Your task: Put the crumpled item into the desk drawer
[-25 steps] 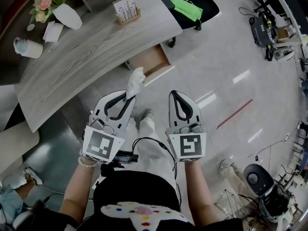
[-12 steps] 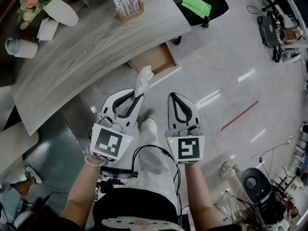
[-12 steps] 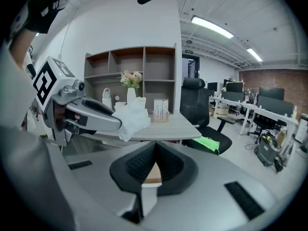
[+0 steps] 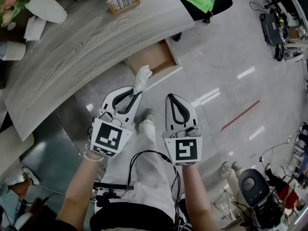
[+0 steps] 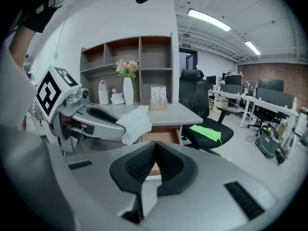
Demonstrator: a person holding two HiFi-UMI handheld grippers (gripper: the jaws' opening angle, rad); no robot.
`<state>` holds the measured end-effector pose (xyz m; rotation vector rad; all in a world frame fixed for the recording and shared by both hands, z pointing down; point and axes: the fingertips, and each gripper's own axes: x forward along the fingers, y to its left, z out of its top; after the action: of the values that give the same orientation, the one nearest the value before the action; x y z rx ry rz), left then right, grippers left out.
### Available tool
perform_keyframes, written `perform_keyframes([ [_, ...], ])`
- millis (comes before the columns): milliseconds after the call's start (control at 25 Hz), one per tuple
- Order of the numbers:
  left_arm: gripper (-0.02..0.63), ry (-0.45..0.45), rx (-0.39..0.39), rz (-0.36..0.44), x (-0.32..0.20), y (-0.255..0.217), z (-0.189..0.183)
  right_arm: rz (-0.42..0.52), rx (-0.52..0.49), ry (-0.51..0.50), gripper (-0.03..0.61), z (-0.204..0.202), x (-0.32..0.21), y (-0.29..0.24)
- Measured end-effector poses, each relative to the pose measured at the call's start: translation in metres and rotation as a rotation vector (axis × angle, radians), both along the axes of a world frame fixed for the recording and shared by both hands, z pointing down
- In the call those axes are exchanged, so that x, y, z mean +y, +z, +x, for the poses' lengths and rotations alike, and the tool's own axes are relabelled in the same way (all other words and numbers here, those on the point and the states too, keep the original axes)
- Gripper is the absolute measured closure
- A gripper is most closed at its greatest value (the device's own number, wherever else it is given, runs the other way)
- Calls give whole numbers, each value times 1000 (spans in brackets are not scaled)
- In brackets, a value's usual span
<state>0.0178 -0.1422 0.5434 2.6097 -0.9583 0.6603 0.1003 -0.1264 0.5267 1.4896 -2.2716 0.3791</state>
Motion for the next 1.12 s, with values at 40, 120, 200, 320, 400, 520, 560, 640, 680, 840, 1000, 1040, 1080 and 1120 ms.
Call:
perform_keyframes([
  [40,548,-2,-2,-5,-1,7,0,-7,1,-1,574,0,2,6],
  [120,548,-3,-3,-15,-5,21,2,-23,1,-1,574,1,4,17],
  [200,548,0,-3,-23,-9,34,6,-35,1,0,574,2,5,26],
  [320,548,5,1,-32,-13,50,11,-50,6,-3,574,3,8,38],
  [400,548,12,3,-39,-16,60,15,-67,6,5,574,4,10,45],
  [520,548,25,-1,-60,-21,79,21,-85,-3,30,574,7,7,55],
  [560,548,30,-4,-67,-23,85,24,-87,-6,35,574,8,5,59],
  [640,548,39,-10,-80,-24,97,28,-88,-8,39,574,8,3,65],
  [680,548,43,-14,-87,-24,103,30,-89,-7,38,574,8,2,68],
  [840,548,59,-33,-116,-26,122,35,-91,-2,26,574,6,-3,77],
  [1000,548,77,-33,-134,-30,135,42,-86,2,17,574,5,-6,84],
  [1040,548,78,-33,-140,-31,138,42,-85,3,14,574,4,-7,84],
  [1080,548,75,-34,-146,-33,142,42,-84,3,10,574,3,-7,84],
  [1120,548,69,-38,-152,-34,145,42,-84,2,8,574,2,-7,84],
])
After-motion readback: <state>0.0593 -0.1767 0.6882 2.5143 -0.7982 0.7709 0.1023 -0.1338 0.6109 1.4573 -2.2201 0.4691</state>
